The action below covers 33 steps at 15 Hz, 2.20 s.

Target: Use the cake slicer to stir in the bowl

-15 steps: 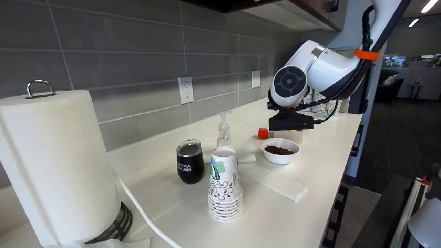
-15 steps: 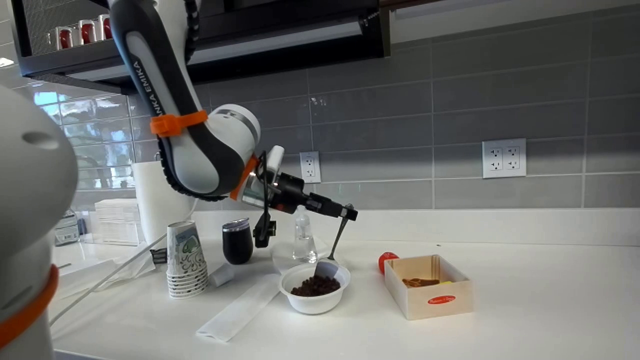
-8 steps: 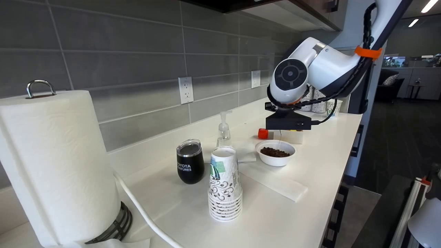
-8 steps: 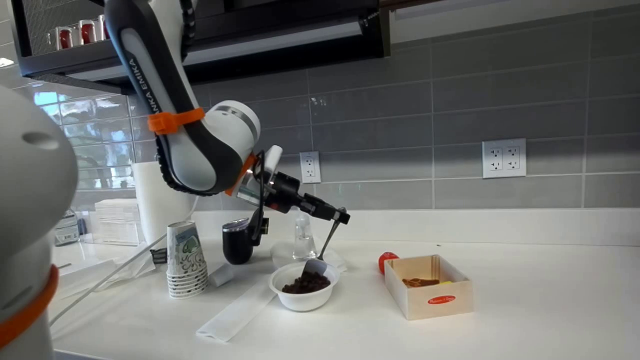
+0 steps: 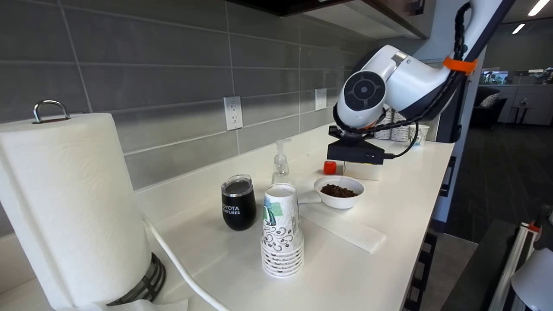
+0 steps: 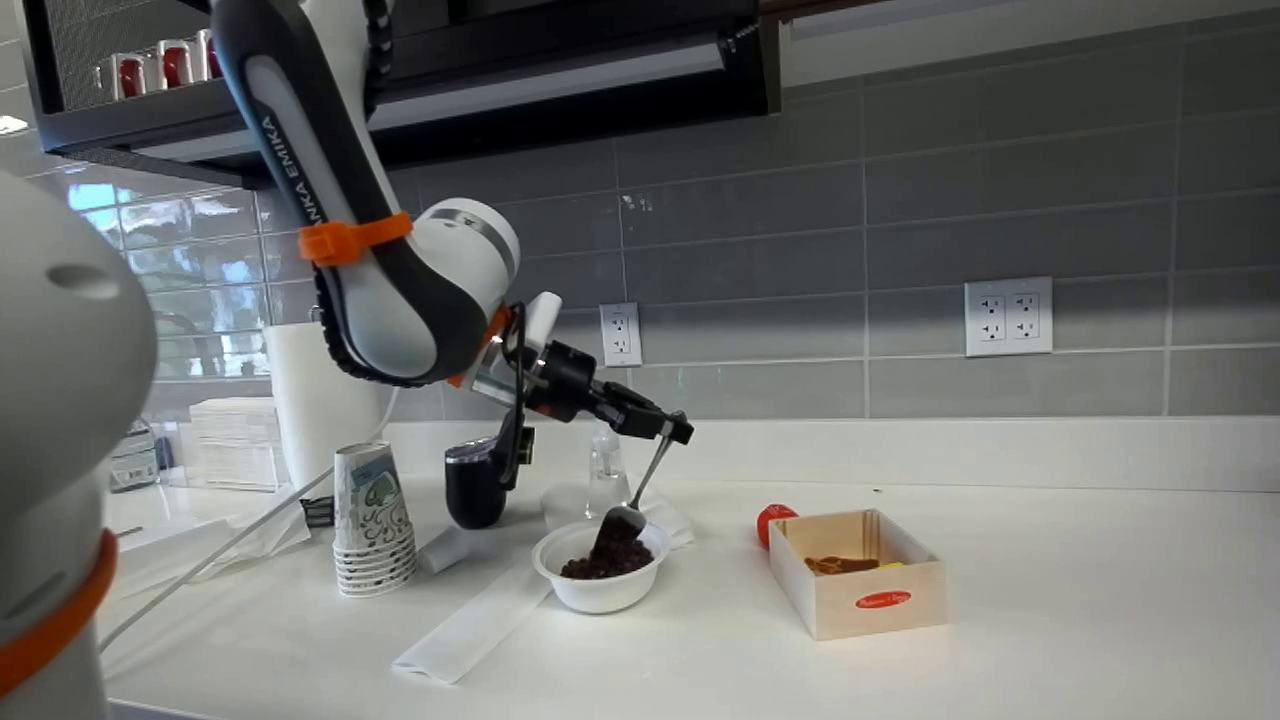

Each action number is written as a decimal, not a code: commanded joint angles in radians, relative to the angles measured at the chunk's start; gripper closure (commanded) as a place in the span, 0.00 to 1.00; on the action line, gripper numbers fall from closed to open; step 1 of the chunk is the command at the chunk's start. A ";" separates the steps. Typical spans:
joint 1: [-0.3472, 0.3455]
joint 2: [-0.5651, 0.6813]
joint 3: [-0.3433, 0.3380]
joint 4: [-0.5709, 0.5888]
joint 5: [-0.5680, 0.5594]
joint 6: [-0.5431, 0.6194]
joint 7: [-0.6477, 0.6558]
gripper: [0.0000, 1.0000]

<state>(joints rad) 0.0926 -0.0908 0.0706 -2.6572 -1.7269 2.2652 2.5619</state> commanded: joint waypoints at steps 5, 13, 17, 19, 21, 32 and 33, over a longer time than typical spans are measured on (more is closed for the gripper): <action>0.004 -0.002 0.006 0.001 -0.147 -0.092 0.102 0.99; 0.011 0.017 0.015 -0.024 -0.223 -0.195 0.083 0.99; 0.015 0.006 0.018 -0.041 -0.204 -0.146 0.044 0.99; 0.017 -0.005 0.017 -0.046 -0.190 -0.099 0.031 0.99; 0.013 -0.019 0.009 -0.047 -0.178 -0.026 0.017 0.99; 0.027 -0.046 0.015 -0.047 -0.227 -0.006 0.145 0.99; 0.029 -0.045 0.016 -0.046 -0.236 -0.021 0.155 0.99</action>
<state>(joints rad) 0.1109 -0.1111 0.0826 -2.6916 -1.9180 2.2885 2.6414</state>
